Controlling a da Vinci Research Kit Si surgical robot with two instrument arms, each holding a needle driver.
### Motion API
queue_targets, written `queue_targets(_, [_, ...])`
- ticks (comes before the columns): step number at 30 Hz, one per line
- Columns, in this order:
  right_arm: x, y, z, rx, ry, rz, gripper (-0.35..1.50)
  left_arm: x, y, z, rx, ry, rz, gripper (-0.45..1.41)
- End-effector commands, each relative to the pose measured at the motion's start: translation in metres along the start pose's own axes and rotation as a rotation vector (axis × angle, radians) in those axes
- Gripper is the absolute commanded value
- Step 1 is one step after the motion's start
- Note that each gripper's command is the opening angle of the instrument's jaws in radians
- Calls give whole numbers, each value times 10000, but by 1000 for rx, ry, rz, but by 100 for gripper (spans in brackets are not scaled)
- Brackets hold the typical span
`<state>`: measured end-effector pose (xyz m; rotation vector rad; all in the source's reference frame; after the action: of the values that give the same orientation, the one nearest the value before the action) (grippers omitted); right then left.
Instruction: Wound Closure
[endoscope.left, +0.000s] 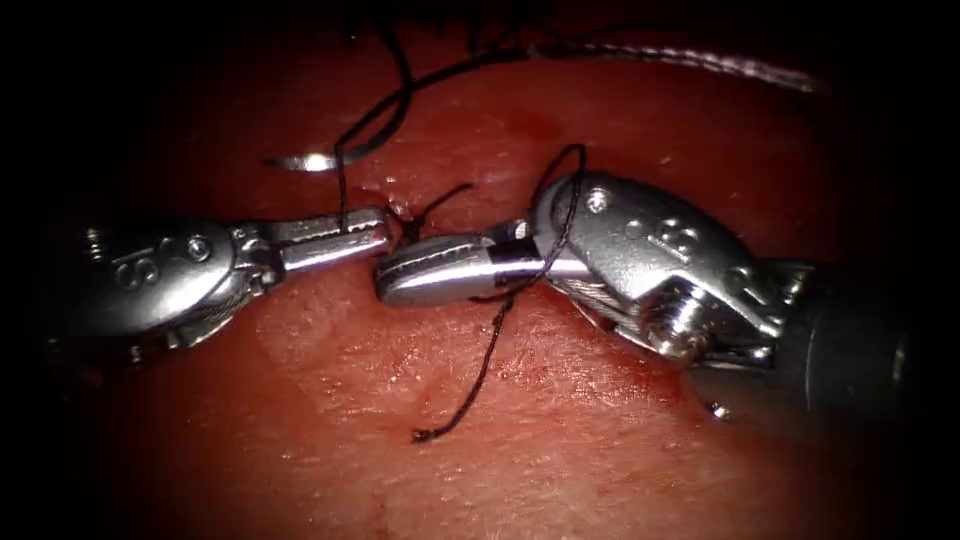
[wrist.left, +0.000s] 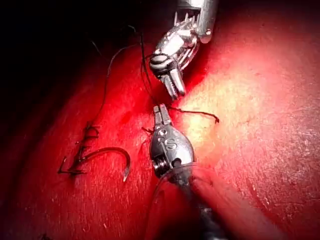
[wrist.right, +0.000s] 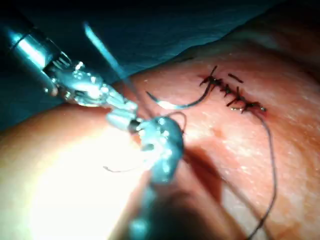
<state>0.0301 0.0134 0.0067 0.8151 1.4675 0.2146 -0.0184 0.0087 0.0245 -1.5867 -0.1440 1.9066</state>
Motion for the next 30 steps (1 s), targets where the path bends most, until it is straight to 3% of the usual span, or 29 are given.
queue_targets(1, [-5, 7, 8, 30, -32, -2, 22, -5, 1, 9, -9, -2, 1, -45])
queue_targets(6, [-4, 10, 11, 131, -171, -12, 27, -4, -1, 13, -22, -8, 2, -45])
queue_targets(12, [-4, 9, 11, 213, -300, -30, 49, -5, -12, 13, -35, -6, 3, -45])
queue_targets(22, [-24, -11, 21, 306, -445, -79, 52, -14, -21, 11, -30, -15, 14, -45])
queue_targets(30, [-46, -15, 31, 313, -544, -97, 54, -24, -18, 14, -27, -16, 18, -45])
